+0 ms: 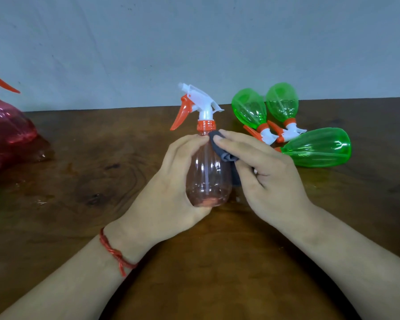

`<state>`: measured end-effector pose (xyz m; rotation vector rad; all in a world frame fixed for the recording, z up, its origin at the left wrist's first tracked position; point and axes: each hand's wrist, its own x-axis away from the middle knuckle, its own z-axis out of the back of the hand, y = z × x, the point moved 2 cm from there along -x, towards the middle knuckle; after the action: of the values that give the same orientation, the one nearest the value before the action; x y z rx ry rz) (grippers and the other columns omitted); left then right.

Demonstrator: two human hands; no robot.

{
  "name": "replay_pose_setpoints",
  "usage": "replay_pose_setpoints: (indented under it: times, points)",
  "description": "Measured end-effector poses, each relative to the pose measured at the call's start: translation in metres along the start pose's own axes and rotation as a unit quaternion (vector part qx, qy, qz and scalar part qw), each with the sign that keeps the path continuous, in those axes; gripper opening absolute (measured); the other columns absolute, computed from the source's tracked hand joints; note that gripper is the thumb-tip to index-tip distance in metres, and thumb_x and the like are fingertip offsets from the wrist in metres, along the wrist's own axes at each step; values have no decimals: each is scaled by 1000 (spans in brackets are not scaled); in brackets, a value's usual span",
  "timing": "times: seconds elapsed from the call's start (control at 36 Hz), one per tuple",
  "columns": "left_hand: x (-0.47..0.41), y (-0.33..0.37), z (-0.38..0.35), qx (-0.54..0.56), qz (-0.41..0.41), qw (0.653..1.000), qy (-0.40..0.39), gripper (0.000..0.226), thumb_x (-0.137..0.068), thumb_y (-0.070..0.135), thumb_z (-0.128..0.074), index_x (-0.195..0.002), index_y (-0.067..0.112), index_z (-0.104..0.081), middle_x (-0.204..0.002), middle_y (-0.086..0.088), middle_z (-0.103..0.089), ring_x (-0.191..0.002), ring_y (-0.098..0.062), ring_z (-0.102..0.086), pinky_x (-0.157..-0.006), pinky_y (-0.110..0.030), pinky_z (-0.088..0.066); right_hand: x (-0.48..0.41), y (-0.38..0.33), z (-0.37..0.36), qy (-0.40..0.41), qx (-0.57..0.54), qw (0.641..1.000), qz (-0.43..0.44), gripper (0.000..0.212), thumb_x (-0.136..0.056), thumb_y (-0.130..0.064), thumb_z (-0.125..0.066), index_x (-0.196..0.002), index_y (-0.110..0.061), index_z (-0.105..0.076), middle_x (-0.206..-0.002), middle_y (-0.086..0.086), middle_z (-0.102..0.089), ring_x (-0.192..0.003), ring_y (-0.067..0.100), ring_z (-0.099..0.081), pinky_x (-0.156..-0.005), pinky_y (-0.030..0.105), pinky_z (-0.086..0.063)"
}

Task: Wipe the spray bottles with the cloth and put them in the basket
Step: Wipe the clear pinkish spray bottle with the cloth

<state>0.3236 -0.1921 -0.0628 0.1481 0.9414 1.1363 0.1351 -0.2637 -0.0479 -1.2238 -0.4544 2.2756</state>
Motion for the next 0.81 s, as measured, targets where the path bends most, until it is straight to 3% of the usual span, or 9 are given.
replay_pose_setpoints:
  times: [0.11, 0.14, 0.25, 0.5, 0.69, 0.81]
  points:
    - [-2, -1, 6, 35, 49, 997, 45, 102, -74, 29, -99, -158, 15, -42, -154, 4, -47, -145, -22, -51, -113, -39, -53, 0, -10, 1, -48, 47, 997, 46, 52, -98, 6, -52, -139, -21, -70, -153, -7, -56, -130, -14, -50, -104, 12, -47]
    - [-2, -2, 9, 44, 65, 995, 56, 103, -73, 30, -99, -158, 18, -42, -154, 7, -47, -144, -21, -53, -111, -39, -55, 0, -12, 0, -61, 55, 995, 56, 51, -98, 5, -53, -138, -21, -71, -153, -7, -56, -132, -12, -51, -106, 10, -45]
    - [0, -10, 16, 67, 110, 989, 78, 107, -69, 28, -102, -157, 27, -41, -153, 7, -48, -140, -21, -56, -105, -40, -59, 2, -16, -4, -95, 72, 990, 71, 49, -98, 1, -49, -137, -22, -72, -153, -6, -57, -137, 8, -55, -110, 14, -44]
    - [0, -12, 19, 116, 175, 972, 109, 106, -70, 26, -103, -155, 33, -40, -150, 13, -53, -137, -16, -59, -105, -37, -60, 3, -15, -5, -96, 26, 992, 75, 54, -95, 9, -49, -135, -19, -72, -152, -5, -58, -140, 7, -55, -111, 22, -48]
    - [3, -3, 9, 114, 122, 986, 12, 107, -72, 22, -102, -159, 28, -39, -155, 5, -49, -143, -25, -54, -111, -41, -55, -5, 0, 0, -36, -58, 997, -40, 56, -99, 15, -50, -138, -21, -70, -145, -12, -63, -139, -1, -53, -116, 21, -43]
    - [5, 6, 7, 170, 106, 979, -29, 109, -70, 16, -102, -158, 27, -38, -156, 8, -48, -141, -25, -57, -111, -40, -55, -9, 6, 2, -24, -169, 972, -163, 48, -105, 5, -51, -133, -27, -72, -132, -21, -71, -129, -3, -60, -114, 25, -46]
